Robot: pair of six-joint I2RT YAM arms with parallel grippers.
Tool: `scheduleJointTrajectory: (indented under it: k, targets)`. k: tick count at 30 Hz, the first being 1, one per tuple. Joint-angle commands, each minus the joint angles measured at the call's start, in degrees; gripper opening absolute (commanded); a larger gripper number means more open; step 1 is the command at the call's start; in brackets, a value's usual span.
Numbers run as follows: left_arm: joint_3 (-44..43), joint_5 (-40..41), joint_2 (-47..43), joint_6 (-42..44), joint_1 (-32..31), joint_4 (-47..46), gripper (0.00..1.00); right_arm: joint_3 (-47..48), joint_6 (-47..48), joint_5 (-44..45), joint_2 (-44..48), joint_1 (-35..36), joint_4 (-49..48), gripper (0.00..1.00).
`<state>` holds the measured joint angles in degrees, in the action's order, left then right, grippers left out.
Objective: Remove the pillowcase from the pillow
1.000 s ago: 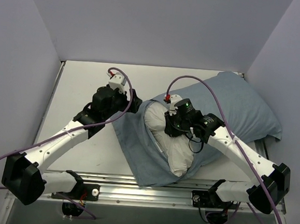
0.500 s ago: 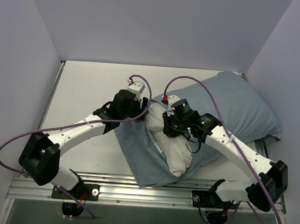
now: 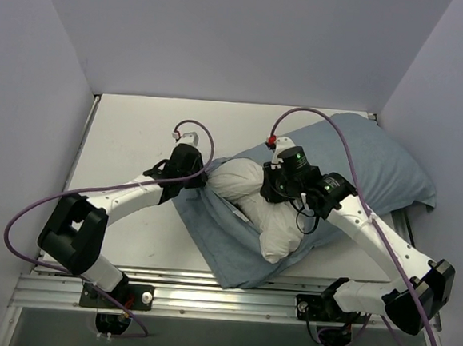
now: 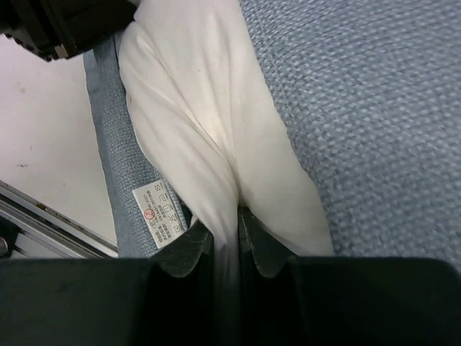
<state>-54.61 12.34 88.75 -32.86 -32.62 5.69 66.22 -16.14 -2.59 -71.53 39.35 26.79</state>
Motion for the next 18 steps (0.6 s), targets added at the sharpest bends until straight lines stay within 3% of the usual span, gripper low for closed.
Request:
scheduleJointTrajectory:
  k: [1,6,11,15,18]
  targets:
    - [4.5,2.7,1.5,-4.6,5.8,4.2,0.32,4.7,-0.6,8.3,7.0,-5.0,5.6,0.00]
    - [5.8,-2.8,2.9,-7.2,7.0,1.0,0.32,4.6,-0.9,5.5,8.7,-8.3,5.6,0.00]
    - [10.5,-8.6,2.6,-9.7,8.3,-8.1,0.32,4.4,-2.8,-1.4,11.5,-12.5,2.8,0.00]
    - [15.4,-12.6,1.0,-11.4,8.5,-18.2,0.33,6.6,-2.2,-5.4,11.1,-13.4,2.6,0.00]
    - [18.4,-16.8,0.5,-15.5,8.2,-27.7,0.36,5.5,-3.5,-14.5,11.4,-13.5,-2.9,0.00]
